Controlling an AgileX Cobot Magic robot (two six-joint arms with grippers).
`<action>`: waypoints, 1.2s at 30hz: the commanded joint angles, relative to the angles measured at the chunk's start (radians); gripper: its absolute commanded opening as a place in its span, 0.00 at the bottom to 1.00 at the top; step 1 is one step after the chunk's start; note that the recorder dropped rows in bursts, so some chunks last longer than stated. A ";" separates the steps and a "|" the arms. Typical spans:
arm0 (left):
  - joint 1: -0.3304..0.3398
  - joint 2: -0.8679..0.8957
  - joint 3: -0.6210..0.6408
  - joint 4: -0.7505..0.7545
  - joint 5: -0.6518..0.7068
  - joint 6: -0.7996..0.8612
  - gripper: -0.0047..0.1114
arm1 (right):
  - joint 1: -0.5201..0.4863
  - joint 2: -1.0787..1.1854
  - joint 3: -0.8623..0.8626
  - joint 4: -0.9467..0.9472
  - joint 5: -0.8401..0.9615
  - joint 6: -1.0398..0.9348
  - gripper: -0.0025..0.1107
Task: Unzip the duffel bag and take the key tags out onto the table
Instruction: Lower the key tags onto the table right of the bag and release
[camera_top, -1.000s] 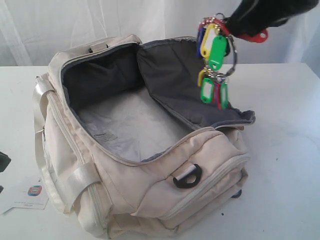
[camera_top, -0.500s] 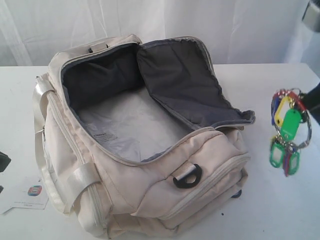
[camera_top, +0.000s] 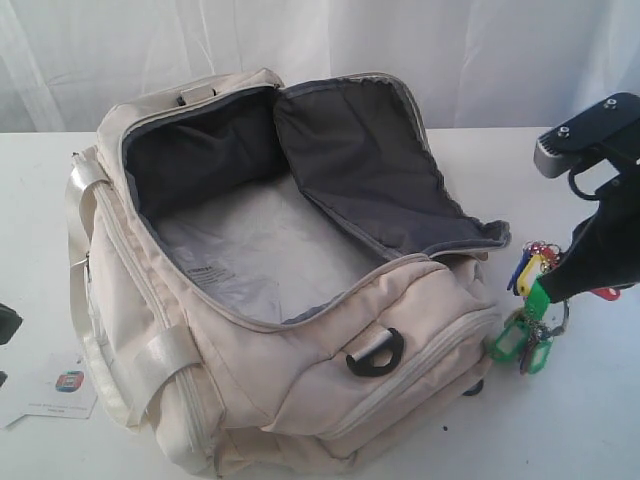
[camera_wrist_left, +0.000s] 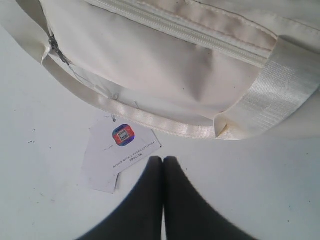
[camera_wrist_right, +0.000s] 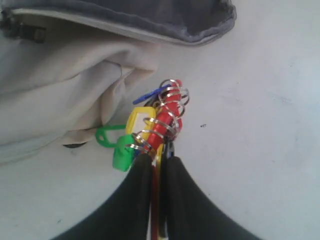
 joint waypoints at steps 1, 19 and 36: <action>-0.002 -0.009 0.004 -0.015 0.009 -0.010 0.04 | -0.006 0.080 0.005 -0.008 -0.102 0.022 0.02; -0.002 -0.009 0.004 -0.014 0.003 -0.010 0.04 | -0.006 0.335 0.005 -0.016 -0.225 0.120 0.04; -0.002 -0.009 0.004 -0.017 0.003 -0.010 0.04 | -0.006 0.204 -0.003 -0.014 -0.094 0.138 0.40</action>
